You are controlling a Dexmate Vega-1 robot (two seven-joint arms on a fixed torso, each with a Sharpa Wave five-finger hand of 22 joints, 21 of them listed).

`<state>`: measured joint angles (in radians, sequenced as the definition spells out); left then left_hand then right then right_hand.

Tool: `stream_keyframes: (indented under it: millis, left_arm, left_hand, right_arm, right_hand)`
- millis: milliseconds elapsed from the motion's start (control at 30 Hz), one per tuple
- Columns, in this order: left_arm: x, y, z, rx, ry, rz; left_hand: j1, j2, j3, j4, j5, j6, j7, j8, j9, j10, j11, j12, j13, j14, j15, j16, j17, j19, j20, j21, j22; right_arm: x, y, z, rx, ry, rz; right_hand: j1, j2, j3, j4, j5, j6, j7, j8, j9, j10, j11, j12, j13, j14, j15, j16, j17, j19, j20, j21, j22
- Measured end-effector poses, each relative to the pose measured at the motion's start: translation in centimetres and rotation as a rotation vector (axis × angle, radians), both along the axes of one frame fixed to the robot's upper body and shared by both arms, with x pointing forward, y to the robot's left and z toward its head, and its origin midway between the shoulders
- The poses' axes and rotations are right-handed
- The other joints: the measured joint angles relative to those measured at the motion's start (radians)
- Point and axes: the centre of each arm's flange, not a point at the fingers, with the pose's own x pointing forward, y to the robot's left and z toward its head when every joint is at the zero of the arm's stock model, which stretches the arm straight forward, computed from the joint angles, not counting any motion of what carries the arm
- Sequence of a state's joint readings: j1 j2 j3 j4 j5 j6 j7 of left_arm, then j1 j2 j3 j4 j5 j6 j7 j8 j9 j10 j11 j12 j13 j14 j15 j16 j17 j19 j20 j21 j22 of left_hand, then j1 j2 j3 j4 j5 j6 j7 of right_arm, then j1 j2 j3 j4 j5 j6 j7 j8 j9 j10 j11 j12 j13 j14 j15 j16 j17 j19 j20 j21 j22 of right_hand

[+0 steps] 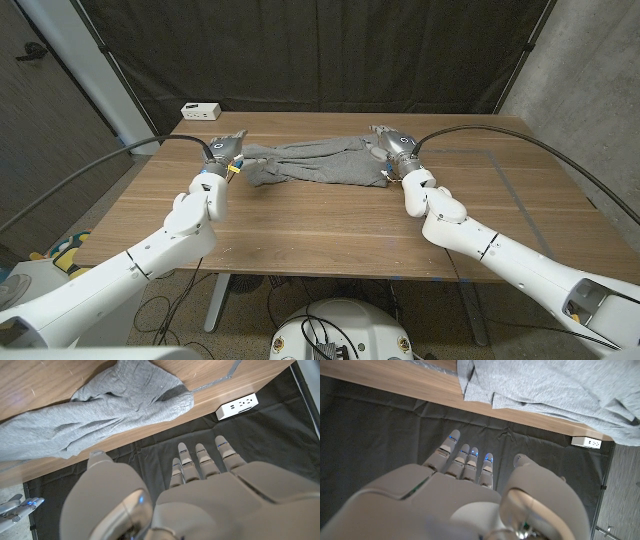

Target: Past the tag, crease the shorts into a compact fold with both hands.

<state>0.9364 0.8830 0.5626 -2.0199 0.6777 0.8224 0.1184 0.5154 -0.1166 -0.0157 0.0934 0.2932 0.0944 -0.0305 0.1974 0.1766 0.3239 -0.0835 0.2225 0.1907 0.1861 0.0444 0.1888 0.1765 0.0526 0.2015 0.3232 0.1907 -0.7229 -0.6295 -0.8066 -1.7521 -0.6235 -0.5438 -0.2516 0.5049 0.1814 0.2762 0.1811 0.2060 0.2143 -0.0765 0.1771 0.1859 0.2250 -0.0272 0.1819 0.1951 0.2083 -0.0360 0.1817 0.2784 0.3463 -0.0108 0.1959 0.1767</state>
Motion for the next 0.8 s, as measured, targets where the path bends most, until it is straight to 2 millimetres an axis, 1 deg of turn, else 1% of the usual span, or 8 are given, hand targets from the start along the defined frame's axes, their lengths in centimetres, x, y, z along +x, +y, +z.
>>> stream_keyframes:
  millis: [67,167,267,400,467,667,733,800]
  left_arm:
    - [0.2,-0.1,-0.1,0.004,0.004,-0.001]
    - [0.5,-0.3,-0.3,0.01,0.007,0.004]
    - [0.7,-0.5,-0.4,0.023,0.01,0.014]
    - [1.1,-0.8,-0.6,0.037,0.015,0.018]
    - [1.3,-1.0,-0.7,0.044,0.019,0.016]
    - [1.6,-1.3,-0.8,0.062,0.034,0.02]
    - [1.9,-1.7,-0.8,0.076,0.044,0.019]
    - [1.9,-1.7,-0.9,0.077,0.047,0.02]
  left_hand:
    - [0.008,-0.009,-0.013,-0.004,0.016,0.027,-0.004,0.003,0.0,0.028,-0.009,0.01,0.0,0.01,-0.003,0.004,0.0,0.005,0.002,-0.006,0.0]
    - [0.016,-0.017,-0.02,-0.01,0.032,0.062,-0.004,0.011,0.0,0.052,-0.013,0.011,0.0,0.021,-0.004,0.007,0.0,0.017,0.0,-0.006,0.0]
    - [0.025,-0.026,-0.026,-0.016,0.043,0.082,0.002,0.018,0.0,0.056,-0.009,0.011,0.0,0.022,-0.005,0.008,0.0,0.027,-0.001,-0.006,0.0]
    - [0.033,-0.033,-0.035,-0.026,0.051,0.107,0.001,0.018,0.0,0.064,0.0,0.011,0.0,0.022,-0.005,0.008,0.0,0.028,0.0,-0.006,0.0]
    - [0.045,-0.032,-0.042,-0.024,0.055,0.124,0.0,0.023,0.0,0.066,0.001,0.011,0.0,0.022,-0.005,0.008,0.0,0.028,0.0,-0.006,0.0]
    - [0.064,-0.043,-0.062,-0.036,0.073,0.189,0.007,0.034,0.003,0.102,0.016,0.018,0.0,0.025,-0.008,0.008,0.0,0.028,0.0,-0.014,0.0]
    - [0.072,-0.044,-0.072,-0.04,0.081,0.21,0.008,0.039,0.003,0.114,0.01,0.018,0.0,0.037,-0.012,0.008,0.0,0.028,0.0,-0.014,0.0]
    - [0.073,-0.044,-0.077,-0.043,0.085,0.221,0.002,0.039,0.003,0.123,0.012,0.019,0.0,0.046,-0.018,0.008,0.0,0.036,0.0,-0.014,0.0]
  right_arm:
    - [0.0,0.0,0.0,0.002,0.004,0.001]
    - [0.0,0.1,-0.5,0.002,0.014,0.005]
    - [0.1,0.2,-0.8,0.003,0.025,0.008]
    - [0.1,0.3,-1.2,0.004,0.034,0.01]
    - [0.1,0.3,-1.2,0.004,0.036,0.011]
    - [0.2,0.4,-1.7,0.0,0.049,0.014]
    - [0.2,0.4,-1.8,-0.001,0.051,0.014]
    - [0.2,0.4,-2.1,-0.002,0.064,0.016]
  right_hand:
    - [-0.005,0.003,0.0,0.0,0.0,0.004,0.003,0.003,0.0,0.0,0.0,0.0,0.0,0.0,0.0,0.0,-0.004,0.0,0.0,0.0,0.0]
    - [-0.005,0.003,0.0,0.0,0.0,0.008,0.007,0.004,0.0,0.0,0.0,0.007,-0.005,0.0,0.0,0.0,-0.005,0.0,0.0,0.0,0.0]
    - [-0.013,0.003,0.0,0.0,0.0,0.009,0.009,0.008,0.0,0.009,-0.001,0.007,-0.005,0.0,0.0,0.0,-0.009,0.0,0.0,0.0,-0.005]
    - [-0.017,0.002,0.0,0.0,0.0,0.013,0.005,0.008,0.0,0.009,-0.001,0.007,-0.005,0.0,0.0,0.0,-0.012,0.0,0.0,0.0,-0.005]
    - [-0.021,0.006,0.0,0.0,0.0,0.017,0.009,0.008,0.0,0.009,-0.001,0.007,-0.005,0.0,0.0,0.0,-0.014,0.0,0.0,0.0,-0.005]
    - [-0.034,0.0,0.0,0.0,0.0,0.023,0.006,0.012,0.0,0.015,0.004,0.011,-0.005,0.0,0.0,0.0,-0.019,-0.006,0.006,0.0,-0.005]
    - [-0.036,-0.002,-0.002,-0.002,0.0,0.024,0.005,0.012,0.0,0.018,0.008,0.011,-0.005,0.0,0.0,0.0,-0.021,-0.006,0.006,0.0,-0.005]
    - [-0.039,-0.005,-0.003,-0.003,0.0,0.024,0.005,0.012,0.0,0.02,0.01,0.011,-0.004,0.0,0.0,0.0,-0.023,-0.005,0.006,0.0,-0.005]
